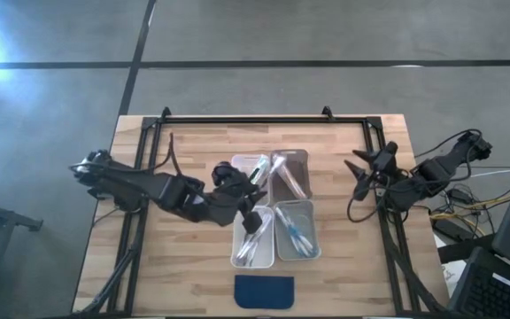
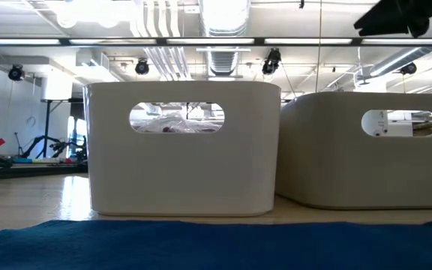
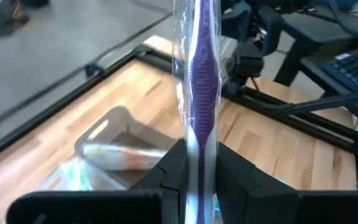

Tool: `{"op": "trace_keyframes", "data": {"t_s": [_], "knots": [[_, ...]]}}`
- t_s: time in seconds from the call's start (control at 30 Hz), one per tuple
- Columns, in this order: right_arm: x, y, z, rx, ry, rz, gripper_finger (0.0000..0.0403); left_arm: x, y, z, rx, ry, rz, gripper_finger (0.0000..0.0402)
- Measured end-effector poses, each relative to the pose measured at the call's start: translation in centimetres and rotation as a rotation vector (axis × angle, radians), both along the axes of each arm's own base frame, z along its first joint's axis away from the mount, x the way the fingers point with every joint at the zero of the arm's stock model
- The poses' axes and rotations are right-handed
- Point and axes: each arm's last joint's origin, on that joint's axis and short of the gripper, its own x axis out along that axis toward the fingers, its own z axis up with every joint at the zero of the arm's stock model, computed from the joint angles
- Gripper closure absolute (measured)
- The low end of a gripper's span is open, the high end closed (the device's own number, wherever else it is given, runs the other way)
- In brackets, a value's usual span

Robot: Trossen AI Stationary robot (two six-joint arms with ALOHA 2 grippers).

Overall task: Pick & Place Toothbrushes
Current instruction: Put the violet toothbrush into the white bin

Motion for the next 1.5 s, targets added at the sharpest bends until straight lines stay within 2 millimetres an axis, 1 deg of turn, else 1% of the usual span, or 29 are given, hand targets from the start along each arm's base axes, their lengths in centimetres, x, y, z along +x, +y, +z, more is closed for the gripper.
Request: {"op": "trace_keyframes", "data": {"t_s": [0.1, 0.2, 0.3, 0.37, 0.47, 0.67, 0.8, 0.9, 1.07, 1.17, 1.33, 1.5], "knots": [[-0.7, -0.5, -0.1, -0.005, 0.010, -0.008, 0.0225, 0.5, -0.3, 1.4, -0.070, 0.017, 0.048, 0.0346], [-1.2, -0.8, -0.1, -0.009, 0.003, -0.018, 0.0233, 0.9, -0.6, 2.2, -0.137, 0.030, 0.097, 0.0346], [-1.7, -1.2, 0.1, -0.031, -0.019, -0.053, 0.0236, 1.4, -1.0, 2.0, -0.187, 0.062, 0.145, 0.0346], [-2.1, -1.4, 0.1, -0.055, -0.019, -0.073, 0.0235, 1.8, -1.2, 1.4, -0.210, 0.092, 0.181, 0.0346], [-2.5, -1.7, 0.3, -0.063, -0.033, -0.087, 0.0229, 2.6, -1.6, -0.3, -0.257, 0.139, 0.229, 0.0346], [-3.0, -2.1, 0.4, -0.074, -0.037, -0.089, 0.0218, 4.5, -2.6, -3.7, -0.383, 0.239, 0.259, 0.0346], [-3.1, -2.1, 0.3, -0.090, -0.028, -0.100, 0.0224, 5.5, -3.3, -5.5, -0.473, 0.303, 0.264, 0.0346], [-3.1, -2.1, 0.3, -0.091, -0.027, -0.100, 0.0233, 5.9, -3.6, -6.4, -0.550, 0.340, 0.271, 0.0346], [-3.1, -2.1, 0.2, -0.088, -0.029, -0.101, 0.0244, 6.2, -3.9, -7.2, -0.629, 0.371, 0.297, 0.0346], [-3.1, -2.1, 0.0, -0.092, -0.024, -0.100, 0.0249, 6.2, -3.9, -7.9, -0.629, 0.388, 0.313, 0.0346], [-3.0, -2.1, -0.2, -0.096, -0.017, -0.098, 0.0248, 5.9, -4.0, -10.0, -0.645, 0.450, 0.350, 0.0345], [-3.0, -2.0, -0.4, -0.099, -0.013, -0.098, 0.0235, 6.2, -4.3, -12.2, -0.707, 0.491, 0.326, 0.0340]]}}
